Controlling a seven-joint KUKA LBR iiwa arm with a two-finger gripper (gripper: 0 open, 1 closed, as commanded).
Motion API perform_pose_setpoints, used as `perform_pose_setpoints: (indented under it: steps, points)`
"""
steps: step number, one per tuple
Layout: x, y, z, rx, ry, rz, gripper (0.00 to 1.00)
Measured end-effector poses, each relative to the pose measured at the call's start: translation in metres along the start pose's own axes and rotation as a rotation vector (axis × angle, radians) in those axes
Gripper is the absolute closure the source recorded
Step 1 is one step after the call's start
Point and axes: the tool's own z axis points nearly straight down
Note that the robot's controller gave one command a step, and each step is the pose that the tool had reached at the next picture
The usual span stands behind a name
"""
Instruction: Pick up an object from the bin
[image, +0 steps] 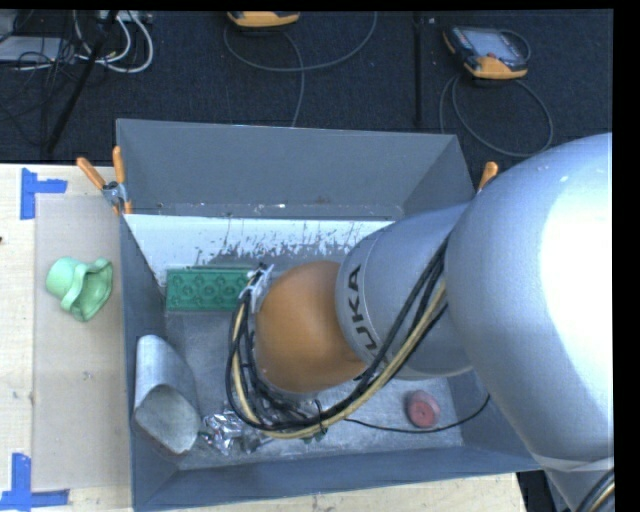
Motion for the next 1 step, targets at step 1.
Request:
perform_pose_setpoints:
  steps: [1]
  points:
    - [0.0183, -0.0227, -0.1726, 0.001, 0.001, 0.023, 1.00]
